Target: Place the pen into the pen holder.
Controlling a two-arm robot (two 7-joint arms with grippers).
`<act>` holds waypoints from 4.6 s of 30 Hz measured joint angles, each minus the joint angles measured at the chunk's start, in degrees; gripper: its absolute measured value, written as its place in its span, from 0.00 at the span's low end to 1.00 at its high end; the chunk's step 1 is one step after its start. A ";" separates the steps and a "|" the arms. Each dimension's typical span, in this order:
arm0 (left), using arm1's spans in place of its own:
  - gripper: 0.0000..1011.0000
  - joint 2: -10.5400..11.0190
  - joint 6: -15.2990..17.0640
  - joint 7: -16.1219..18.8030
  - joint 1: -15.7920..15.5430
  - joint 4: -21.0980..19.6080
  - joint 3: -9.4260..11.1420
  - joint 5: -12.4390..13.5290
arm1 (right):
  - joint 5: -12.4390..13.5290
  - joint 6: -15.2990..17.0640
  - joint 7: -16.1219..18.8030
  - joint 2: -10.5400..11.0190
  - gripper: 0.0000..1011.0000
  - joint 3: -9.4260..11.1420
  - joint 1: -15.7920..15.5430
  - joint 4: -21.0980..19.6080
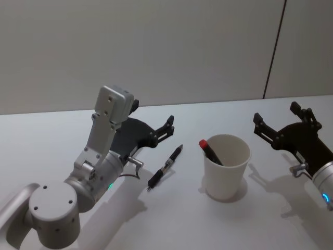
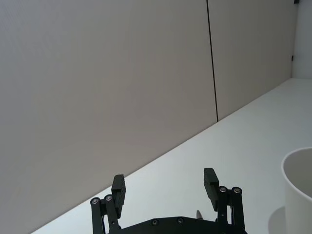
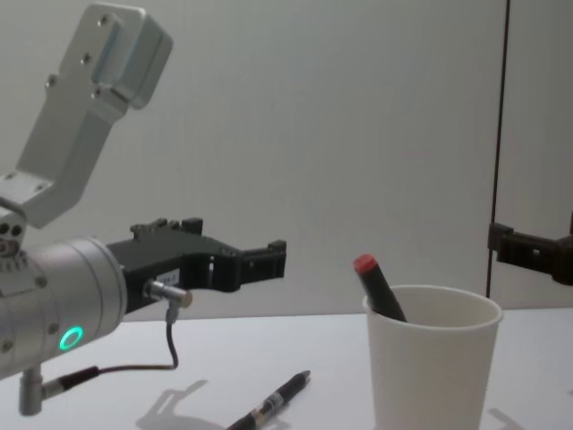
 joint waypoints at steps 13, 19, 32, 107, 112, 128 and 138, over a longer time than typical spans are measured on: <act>0.99 1.08 2.58 -1.03 1.81 -0.95 -0.50 -3.60 | 0.00 0.00 0.00 0.00 0.99 0.00 0.00 0.00; 0.99 1.26 2.97 -1.41 2.41 -0.47 -0.62 -4.72 | 0.00 0.00 0.01 0.00 0.99 0.00 0.00 0.00; 0.99 1.14 3.70 -2.09 3.16 0.83 -0.70 -6.58 | 0.00 0.00 0.00 0.00 0.99 0.00 0.00 0.00; 0.99 0.42 8.20 -5.54 3.38 1.79 -0.40 -7.40 | 0.00 0.00 0.00 0.00 0.99 0.00 0.00 0.00; 0.99 0.42 8.20 -5.54 3.38 1.79 -0.40 -7.40 | 0.00 0.00 0.00 0.00 0.99 0.00 0.00 0.00; 0.99 0.42 8.19 -5.53 3.38 1.79 -0.40 -7.40 | 0.00 0.00 0.01 0.00 0.99 0.00 0.00 0.00; 0.99 0.42 8.19 -5.53 3.38 1.79 -0.40 -7.41 | 0.00 0.00 0.00 0.00 0.99 0.00 0.00 0.00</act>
